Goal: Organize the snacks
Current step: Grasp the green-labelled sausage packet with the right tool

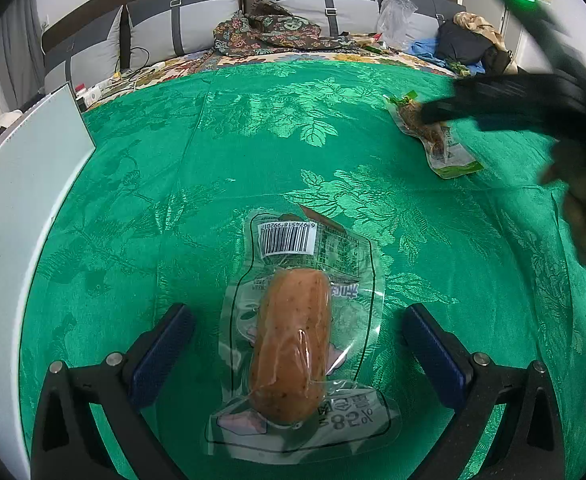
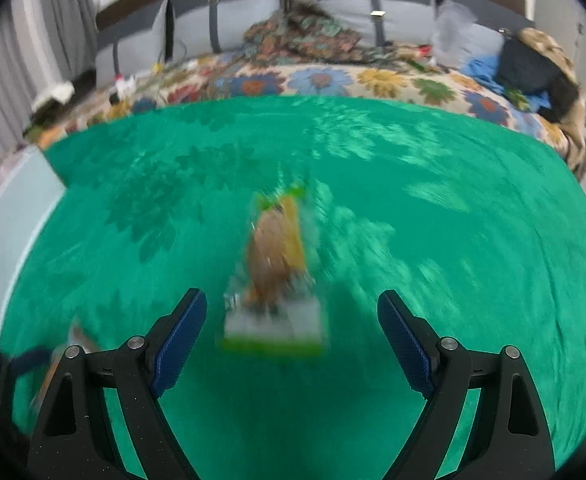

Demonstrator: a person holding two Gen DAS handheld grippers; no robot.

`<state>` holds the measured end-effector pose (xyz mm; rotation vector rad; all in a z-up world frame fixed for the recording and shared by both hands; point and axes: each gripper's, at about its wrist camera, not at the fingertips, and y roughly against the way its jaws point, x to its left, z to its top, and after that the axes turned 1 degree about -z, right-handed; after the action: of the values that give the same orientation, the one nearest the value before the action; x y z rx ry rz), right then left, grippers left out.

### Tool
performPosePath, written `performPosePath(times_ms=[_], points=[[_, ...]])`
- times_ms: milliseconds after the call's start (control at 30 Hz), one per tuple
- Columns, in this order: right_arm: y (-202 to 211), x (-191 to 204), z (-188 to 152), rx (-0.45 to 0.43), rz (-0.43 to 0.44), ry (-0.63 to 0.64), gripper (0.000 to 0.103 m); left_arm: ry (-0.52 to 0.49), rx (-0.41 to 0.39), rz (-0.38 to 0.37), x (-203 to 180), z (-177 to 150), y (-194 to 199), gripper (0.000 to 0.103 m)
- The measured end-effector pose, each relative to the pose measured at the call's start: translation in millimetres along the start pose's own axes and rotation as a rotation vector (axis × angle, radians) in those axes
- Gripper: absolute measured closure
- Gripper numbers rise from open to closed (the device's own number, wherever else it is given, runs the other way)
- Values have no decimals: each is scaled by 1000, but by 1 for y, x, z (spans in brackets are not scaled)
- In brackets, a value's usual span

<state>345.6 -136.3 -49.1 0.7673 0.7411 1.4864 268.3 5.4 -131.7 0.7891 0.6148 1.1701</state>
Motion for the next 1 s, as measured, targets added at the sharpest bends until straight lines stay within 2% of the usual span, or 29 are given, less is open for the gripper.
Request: performPosePath(times_ms=[167, 267, 333, 367, 400, 467, 567, 767, 1000], points=[[-44, 18, 18, 110, 3, -3, 13, 0, 0, 0, 0, 0, 0, 0], [-51, 28, 18, 115, -35, 43, 13, 0, 0, 0, 0, 0, 0, 0], [-49, 30, 16, 113, -41, 67, 18, 0, 0, 0, 0, 0, 0, 0], [-46, 30, 14, 101, -43, 70, 33, 0, 0, 0, 0, 0, 0, 0], [-44, 27, 14, 87, -44, 66, 40, 0, 0, 0, 0, 0, 0, 0], [-42, 19, 14, 94, -24, 30, 41, 0, 0, 0, 0, 0, 0, 0], [-35, 12, 11, 79, -29, 28, 42, 0, 0, -1, 0, 0, 0, 0], [0, -13, -11, 52, 32, 1, 43, 0, 0, -1, 0, 0, 0, 0], [58, -41, -68, 80, 74, -75, 42, 0, 0, -1, 1, 0, 0, 0]])
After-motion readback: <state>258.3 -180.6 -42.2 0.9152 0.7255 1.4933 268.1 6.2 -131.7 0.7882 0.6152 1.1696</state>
